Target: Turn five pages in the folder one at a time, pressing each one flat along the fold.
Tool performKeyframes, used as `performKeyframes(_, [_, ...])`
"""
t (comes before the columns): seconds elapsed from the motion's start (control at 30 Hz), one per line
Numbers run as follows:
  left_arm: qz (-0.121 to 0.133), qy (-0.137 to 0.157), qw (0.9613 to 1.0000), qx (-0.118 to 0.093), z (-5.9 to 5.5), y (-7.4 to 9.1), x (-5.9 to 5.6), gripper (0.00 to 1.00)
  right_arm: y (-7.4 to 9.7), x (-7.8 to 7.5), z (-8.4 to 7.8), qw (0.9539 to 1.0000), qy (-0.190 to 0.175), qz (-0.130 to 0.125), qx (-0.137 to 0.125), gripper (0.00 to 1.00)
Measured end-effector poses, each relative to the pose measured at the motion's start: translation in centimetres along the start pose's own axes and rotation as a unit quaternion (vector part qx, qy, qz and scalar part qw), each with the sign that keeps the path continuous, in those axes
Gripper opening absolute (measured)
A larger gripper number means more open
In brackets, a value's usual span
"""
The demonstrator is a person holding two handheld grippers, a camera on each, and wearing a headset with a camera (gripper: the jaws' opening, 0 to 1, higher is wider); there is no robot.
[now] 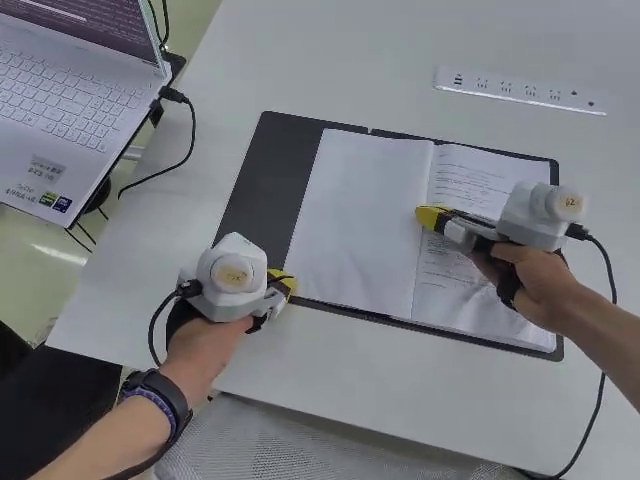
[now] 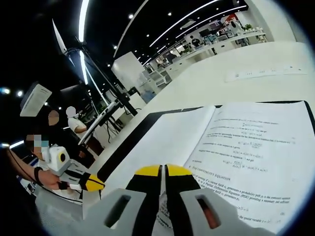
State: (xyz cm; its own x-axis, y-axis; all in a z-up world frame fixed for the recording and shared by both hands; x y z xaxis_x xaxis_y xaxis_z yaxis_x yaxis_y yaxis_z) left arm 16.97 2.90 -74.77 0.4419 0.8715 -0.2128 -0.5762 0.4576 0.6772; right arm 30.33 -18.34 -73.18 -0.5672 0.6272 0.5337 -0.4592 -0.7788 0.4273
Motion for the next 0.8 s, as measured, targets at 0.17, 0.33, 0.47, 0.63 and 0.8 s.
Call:
performKeyframes(0.17, [0.000, 0.003, 1.0000, 0.000, 0.0, 0.0, 0.0, 0.00, -0.1, -0.3, -0.2, 0.9999, -0.015, 0.008, 0.003, 0.00])
performKeyframes(0.33, [0.000, 0.002, 1.0000, -0.001, 0.0, -0.1, 0.0, 0.00, 0.2, -0.6, -0.1, 0.9999, -0.009, 0.015, 0.000, 0.00])
performKeyframes(0.47, [-0.002, 0.002, 1.0000, -0.001, 0.0, -0.1, 0.0, 0.00, 0.2, -0.6, -0.2, 0.9998, -0.009, 0.017, -0.005, 0.00])
performKeyframes(0.63, [-0.004, 0.003, 1.0000, -0.004, 0.0, -0.1, 0.0, 0.00, -0.1, -1.1, -0.1, 0.9996, -0.016, 0.020, -0.014, 0.00])
performKeyframes(0.8, [-0.006, 0.003, 1.0000, -0.003, 0.0, -0.1, 0.1, 0.00, -0.9, -1.8, 0.8, 0.9993, -0.026, 0.011, -0.023, 0.00])
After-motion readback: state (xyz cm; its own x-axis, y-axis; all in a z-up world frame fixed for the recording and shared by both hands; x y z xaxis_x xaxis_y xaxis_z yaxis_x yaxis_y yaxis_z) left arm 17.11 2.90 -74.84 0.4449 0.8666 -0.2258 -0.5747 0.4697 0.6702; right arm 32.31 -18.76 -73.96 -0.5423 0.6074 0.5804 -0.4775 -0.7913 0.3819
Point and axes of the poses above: the centre of the closed fingertips' face, and the gripper's own axes: y roughly backward along the fingers, x roughly to its left, z roughly out of its top, the point moved 6 cm from there along y, roughly backward along the fingers, and after that the axes turned 4 degrees about -z, right-handed, at the moved point
